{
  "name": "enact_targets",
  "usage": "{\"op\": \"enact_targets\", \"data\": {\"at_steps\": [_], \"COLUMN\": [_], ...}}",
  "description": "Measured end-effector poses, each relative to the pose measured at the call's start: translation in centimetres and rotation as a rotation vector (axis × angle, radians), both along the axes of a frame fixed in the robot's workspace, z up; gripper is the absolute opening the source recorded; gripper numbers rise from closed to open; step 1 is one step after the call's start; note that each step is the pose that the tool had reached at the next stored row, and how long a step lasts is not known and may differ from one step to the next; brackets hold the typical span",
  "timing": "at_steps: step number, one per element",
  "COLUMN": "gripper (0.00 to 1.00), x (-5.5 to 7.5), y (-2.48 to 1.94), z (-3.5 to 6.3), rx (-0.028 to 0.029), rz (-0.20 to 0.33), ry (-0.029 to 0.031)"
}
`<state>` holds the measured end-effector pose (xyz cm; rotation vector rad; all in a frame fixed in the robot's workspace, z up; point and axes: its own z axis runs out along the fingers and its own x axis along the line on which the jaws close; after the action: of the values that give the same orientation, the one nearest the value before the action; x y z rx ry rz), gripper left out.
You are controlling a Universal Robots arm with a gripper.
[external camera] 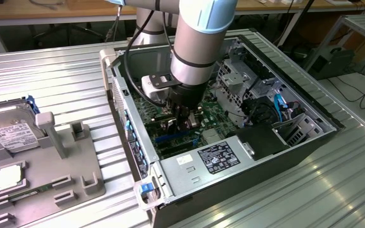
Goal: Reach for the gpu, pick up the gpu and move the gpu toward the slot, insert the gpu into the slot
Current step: 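Insert the gpu into the slot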
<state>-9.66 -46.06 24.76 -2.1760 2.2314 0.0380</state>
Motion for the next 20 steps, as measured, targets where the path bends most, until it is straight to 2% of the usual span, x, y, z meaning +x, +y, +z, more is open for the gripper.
{"op": "enact_targets", "data": {"at_steps": [20], "gripper": [0.28], "x": [0.04], "y": [0.03], "z": [-0.42], "rx": [-0.0001], "rz": [-0.003], "ry": [0.0001]}}
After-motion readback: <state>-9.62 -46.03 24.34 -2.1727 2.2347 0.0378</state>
